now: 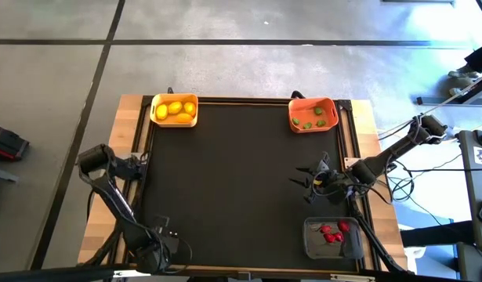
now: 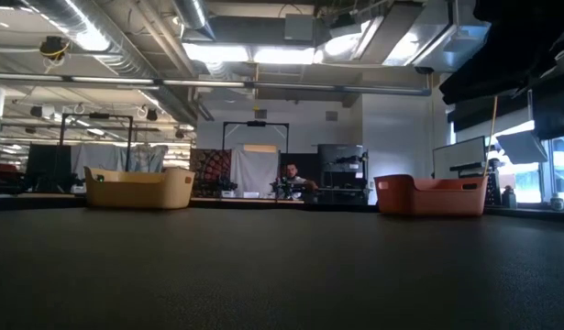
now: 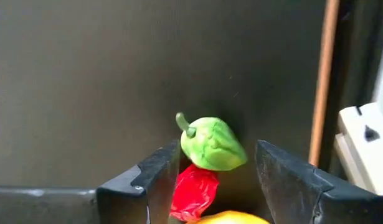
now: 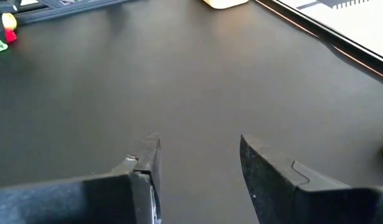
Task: Sort produce into baskets
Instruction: Put the green chili pepper into the orange bin
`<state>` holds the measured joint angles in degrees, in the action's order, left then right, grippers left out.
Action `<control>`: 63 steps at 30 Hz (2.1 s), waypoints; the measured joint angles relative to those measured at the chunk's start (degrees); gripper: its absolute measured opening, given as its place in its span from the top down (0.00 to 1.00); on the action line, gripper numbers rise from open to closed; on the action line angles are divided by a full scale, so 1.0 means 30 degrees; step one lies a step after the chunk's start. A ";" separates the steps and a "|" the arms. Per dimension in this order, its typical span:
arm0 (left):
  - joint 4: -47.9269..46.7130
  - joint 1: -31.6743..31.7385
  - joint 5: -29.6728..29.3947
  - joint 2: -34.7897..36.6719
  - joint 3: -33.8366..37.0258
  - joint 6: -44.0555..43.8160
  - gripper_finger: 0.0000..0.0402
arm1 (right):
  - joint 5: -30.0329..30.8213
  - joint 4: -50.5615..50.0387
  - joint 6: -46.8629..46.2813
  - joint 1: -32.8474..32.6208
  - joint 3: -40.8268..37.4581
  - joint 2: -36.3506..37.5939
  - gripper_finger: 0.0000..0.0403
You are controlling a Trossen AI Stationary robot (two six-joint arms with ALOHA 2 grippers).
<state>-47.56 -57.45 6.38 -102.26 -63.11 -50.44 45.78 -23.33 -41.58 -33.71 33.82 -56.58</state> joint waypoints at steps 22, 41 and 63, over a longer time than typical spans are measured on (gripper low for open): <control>-0.2514 0.1405 -0.0086 -0.0539 -0.0002 0.4467 0.84 | -0.1905 0.0348 -0.0502 0.0000 0.0000 0.0000 0.61; -0.4402 0.6274 -0.9247 0.5796 0.0000 0.8024 0.85 | -0.1893 0.5102 0.3282 0.0028 0.0001 -0.0670 0.49; 0.6588 1.3138 -1.2946 0.7299 0.0000 2.2416 0.85 | -0.6160 1.9083 1.3053 0.4589 0.0022 -0.5485 0.49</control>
<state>-27.80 -18.04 -32.46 -80.36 -63.11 16.81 27.29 33.92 -2.42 -19.95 33.89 -73.03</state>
